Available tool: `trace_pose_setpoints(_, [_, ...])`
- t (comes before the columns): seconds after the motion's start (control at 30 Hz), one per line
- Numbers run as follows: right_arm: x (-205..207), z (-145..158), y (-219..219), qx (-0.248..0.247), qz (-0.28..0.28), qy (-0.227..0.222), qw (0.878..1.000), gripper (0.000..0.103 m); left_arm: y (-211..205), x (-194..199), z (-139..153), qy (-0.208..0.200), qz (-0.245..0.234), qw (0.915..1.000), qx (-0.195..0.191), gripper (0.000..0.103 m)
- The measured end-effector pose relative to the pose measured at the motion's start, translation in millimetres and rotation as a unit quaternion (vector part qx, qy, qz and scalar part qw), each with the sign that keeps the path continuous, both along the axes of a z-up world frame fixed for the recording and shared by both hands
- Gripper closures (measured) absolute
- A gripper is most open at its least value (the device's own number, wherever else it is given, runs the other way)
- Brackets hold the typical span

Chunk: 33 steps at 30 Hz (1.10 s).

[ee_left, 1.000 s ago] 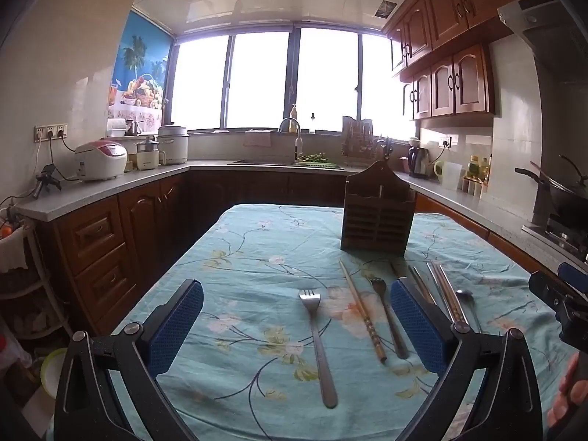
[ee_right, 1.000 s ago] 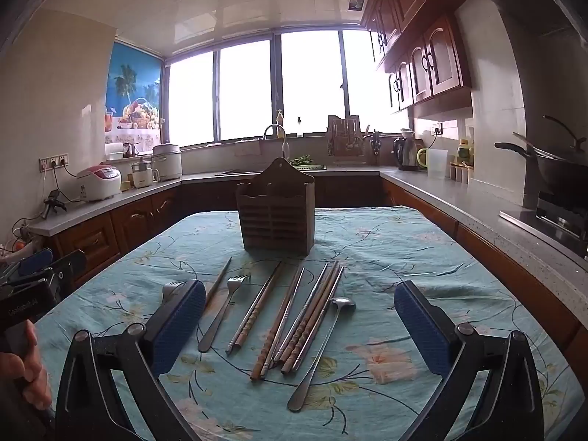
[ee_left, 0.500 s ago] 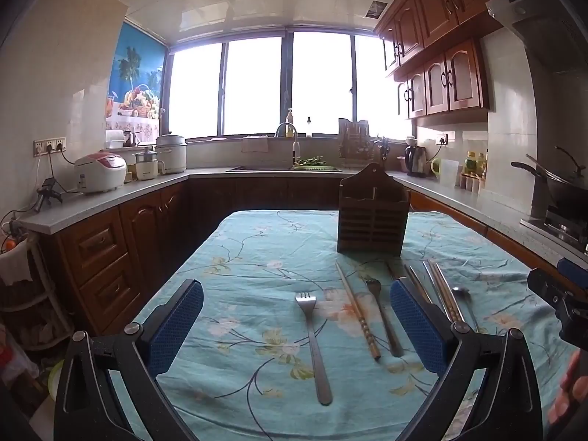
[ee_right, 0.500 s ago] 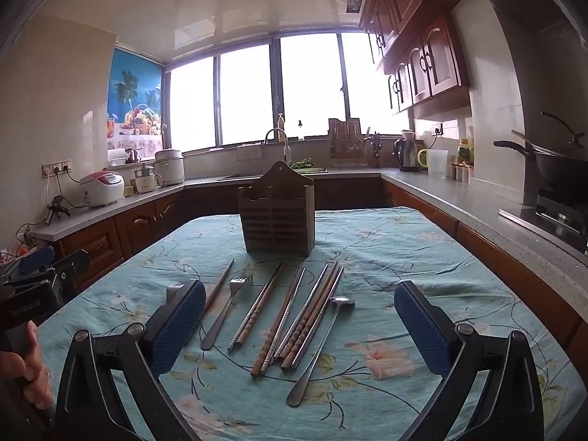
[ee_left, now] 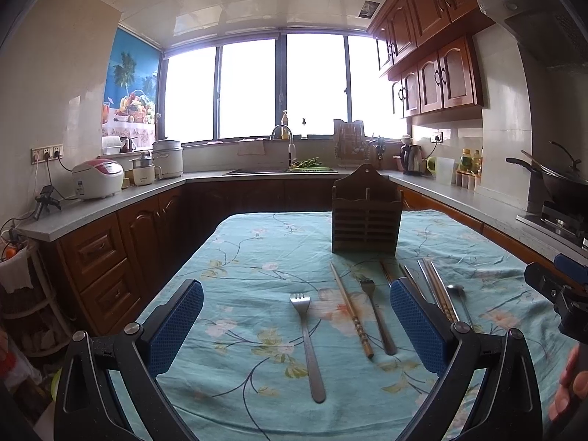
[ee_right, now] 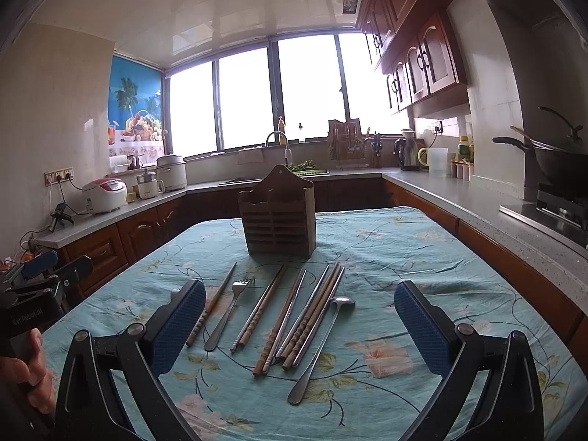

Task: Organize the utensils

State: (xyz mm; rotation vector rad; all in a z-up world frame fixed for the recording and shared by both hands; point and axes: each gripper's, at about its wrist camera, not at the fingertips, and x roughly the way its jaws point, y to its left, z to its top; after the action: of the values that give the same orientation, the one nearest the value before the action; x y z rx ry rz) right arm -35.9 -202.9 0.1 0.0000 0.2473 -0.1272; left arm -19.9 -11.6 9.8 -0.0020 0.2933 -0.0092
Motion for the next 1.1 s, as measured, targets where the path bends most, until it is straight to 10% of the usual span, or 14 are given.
trace_pose_setpoints(1.1, [-0.1, 1.5, 2.6, 0.004, 0.007, 0.0, 1.0, 0.0, 1.4, 3.7, -3.3, 0.005, -0.001, 0.9999, -0.01, 0.001])
